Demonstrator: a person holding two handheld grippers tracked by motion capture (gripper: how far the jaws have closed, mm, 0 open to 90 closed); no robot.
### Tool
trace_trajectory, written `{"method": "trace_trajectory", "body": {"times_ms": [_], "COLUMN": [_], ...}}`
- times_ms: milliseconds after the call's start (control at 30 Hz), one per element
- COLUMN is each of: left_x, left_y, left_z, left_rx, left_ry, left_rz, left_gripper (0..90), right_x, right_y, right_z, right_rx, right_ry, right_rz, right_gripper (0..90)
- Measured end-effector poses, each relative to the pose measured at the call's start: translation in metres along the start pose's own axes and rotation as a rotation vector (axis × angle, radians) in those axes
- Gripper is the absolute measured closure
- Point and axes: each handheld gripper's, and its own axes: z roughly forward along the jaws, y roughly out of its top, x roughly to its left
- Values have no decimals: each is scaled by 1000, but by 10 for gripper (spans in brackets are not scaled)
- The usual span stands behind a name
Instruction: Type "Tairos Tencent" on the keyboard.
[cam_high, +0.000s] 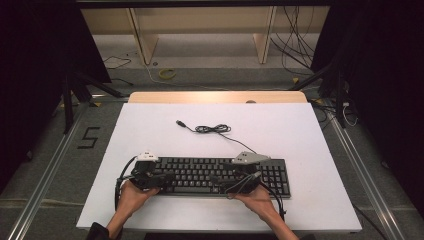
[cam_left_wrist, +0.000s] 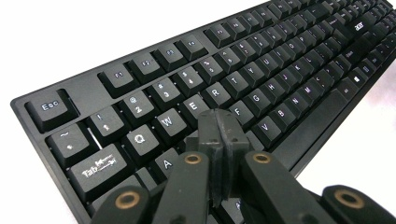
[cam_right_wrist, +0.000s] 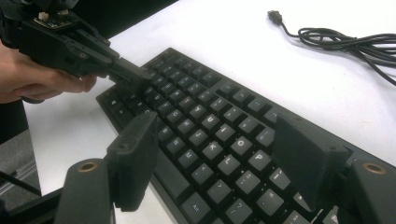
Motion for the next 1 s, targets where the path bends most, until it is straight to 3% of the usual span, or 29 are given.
{"method": "trace_trajectory", "body": {"times_ms": [1000], "left_x": [3], "left_y": [0], "left_z": [8], "left_rx": [35], "left_ry": [2], "left_rz": [-11], "left_gripper": [892], "right_x": [1], "right_y": [-4], "right_z": [-1], "right_rx": [7], "right_ry": [-5], "right_rz": [-4], "right_gripper": [308]}}
